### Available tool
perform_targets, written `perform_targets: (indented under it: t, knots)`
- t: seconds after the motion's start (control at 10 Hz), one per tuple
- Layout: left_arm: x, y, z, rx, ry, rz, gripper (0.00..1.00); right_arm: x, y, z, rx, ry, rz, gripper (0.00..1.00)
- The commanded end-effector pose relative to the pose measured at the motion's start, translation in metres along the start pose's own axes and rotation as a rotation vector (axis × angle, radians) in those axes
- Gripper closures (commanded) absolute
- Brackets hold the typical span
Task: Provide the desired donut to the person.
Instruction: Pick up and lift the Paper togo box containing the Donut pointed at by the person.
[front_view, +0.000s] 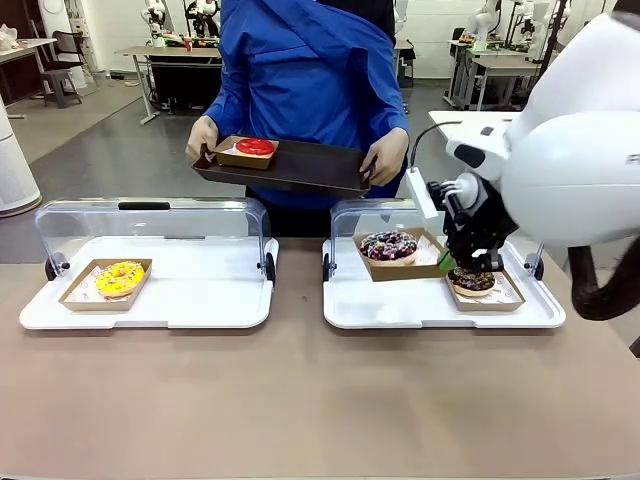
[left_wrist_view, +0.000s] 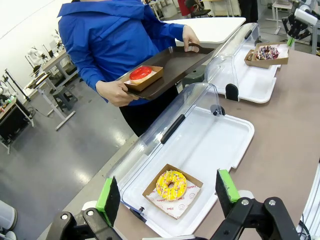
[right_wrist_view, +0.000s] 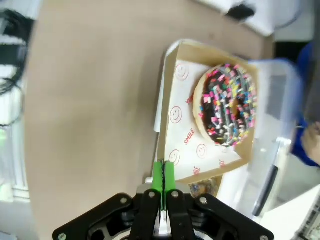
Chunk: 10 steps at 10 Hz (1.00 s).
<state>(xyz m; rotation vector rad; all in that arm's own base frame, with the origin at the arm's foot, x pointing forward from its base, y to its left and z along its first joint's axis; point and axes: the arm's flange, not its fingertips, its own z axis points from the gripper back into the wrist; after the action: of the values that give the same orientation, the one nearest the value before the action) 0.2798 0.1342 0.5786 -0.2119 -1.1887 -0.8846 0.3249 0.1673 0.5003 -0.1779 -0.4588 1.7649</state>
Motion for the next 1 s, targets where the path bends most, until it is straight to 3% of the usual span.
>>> perform_targets:
  t: [0.0,0.3,0.6,0.9]
  knots:
    - [0.000,0.000,0.000,0.002,0.002,0.001,0.00,0.000,0.024,0.022,-0.025,0.020,0.019,1.00]
    - [0.000,0.000,0.000,0.002,0.002,0.001,0.00,0.010,0.041,0.084,-0.144,0.063,0.034,1.00]
    - [0.000,0.000,0.000,0.002,0.002,0.001,0.00,0.011,0.027,0.087,-0.215,0.027,-0.008,1.00]
    - [0.000,0.000,0.000,0.002,0.002,0.001,0.00,0.011,0.032,0.104,-0.169,0.045,0.042,1.00]
